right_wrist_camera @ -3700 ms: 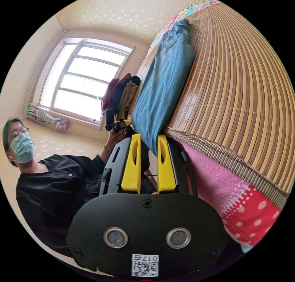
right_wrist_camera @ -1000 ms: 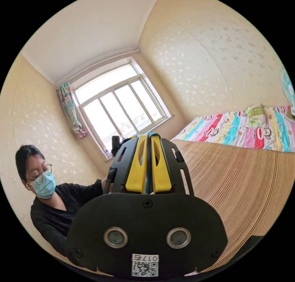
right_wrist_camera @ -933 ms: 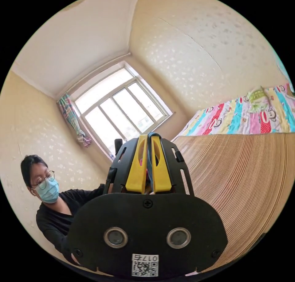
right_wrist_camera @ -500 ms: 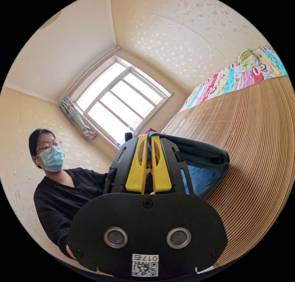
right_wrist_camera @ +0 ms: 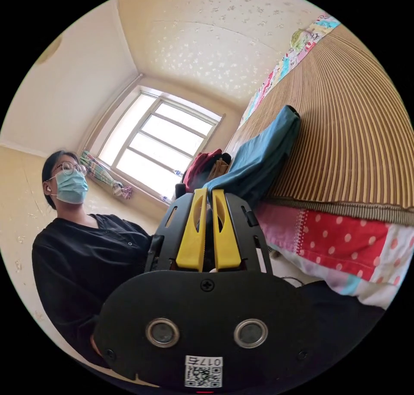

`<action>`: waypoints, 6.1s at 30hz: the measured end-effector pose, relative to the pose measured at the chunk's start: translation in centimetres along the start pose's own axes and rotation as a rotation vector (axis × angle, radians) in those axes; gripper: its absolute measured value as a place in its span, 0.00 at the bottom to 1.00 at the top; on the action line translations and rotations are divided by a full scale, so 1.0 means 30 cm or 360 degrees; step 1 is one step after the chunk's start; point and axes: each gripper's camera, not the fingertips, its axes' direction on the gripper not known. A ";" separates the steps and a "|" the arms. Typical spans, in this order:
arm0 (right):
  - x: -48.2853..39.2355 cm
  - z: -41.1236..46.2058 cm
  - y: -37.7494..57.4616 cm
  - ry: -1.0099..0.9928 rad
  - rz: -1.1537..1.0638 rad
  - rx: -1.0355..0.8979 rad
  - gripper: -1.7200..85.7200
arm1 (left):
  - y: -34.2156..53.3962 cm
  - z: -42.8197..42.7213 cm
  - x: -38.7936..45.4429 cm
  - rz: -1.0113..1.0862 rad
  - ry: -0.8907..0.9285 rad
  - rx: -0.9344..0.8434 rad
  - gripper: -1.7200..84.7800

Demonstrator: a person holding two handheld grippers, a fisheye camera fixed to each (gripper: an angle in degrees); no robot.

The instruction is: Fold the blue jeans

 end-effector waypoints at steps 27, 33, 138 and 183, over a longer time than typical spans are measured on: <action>0.182 0.136 -0.136 0.0172 0.0539 -0.0207 0.21 | -0.259 -0.065 -0.488 -0.0743 -0.0101 -0.0095 0.22; 0.205 0.188 -0.147 0.0228 0.0549 -0.0254 0.14 | -0.246 0.013 -0.544 -0.0742 0.0009 -0.0156 0.15; -0.380 -0.754 0.205 0.1452 0.0503 0.1025 0.10 | -0.007 1.340 -0.052 0.0060 0.0317 -0.0683 0.09; -0.565 0.220 0.150 -0.0051 -0.0602 0.0035 0.02 | 0.233 -0.766 0.068 -0.0430 -0.1771 0.0973 0.14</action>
